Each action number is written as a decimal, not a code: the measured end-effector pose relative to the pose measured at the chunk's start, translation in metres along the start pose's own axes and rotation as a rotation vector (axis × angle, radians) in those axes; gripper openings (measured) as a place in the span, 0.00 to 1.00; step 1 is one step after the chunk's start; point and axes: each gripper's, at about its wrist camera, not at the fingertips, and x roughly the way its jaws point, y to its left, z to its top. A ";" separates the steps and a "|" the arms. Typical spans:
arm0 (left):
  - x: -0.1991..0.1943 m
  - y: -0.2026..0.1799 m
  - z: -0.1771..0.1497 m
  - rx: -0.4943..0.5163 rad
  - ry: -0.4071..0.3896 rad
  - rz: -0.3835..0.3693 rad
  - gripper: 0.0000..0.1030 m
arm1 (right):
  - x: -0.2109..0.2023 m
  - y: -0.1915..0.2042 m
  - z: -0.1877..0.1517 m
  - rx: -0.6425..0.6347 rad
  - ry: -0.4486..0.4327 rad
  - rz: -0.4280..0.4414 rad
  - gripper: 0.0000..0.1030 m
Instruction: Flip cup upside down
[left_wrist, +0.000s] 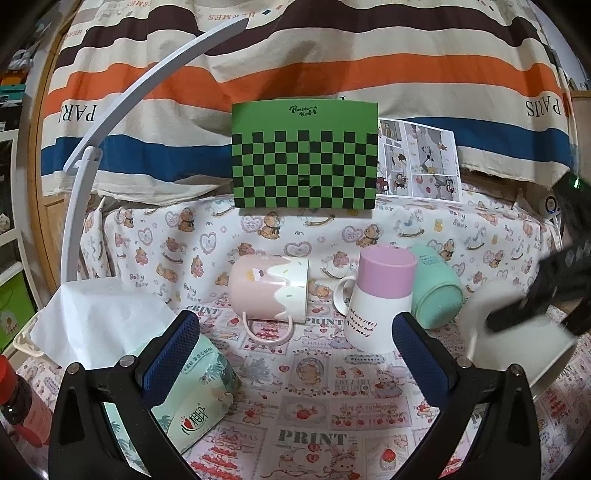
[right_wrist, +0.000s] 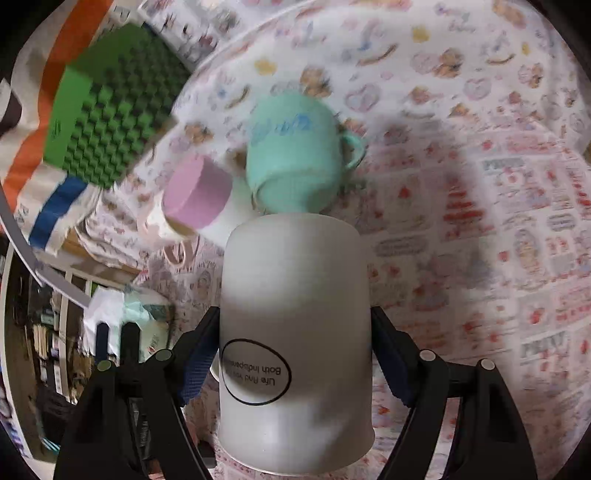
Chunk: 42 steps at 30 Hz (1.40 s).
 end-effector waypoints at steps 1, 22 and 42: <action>0.000 0.000 0.000 0.000 -0.001 0.002 1.00 | 0.009 -0.002 -0.002 0.014 0.016 0.005 0.77; 0.000 -0.004 0.000 0.016 0.004 -0.006 1.00 | -0.041 0.009 -0.054 -0.522 -0.570 -0.115 0.87; -0.004 -0.005 0.000 0.021 -0.014 0.008 1.00 | -0.081 -0.060 -0.071 -0.465 -0.933 -0.309 1.00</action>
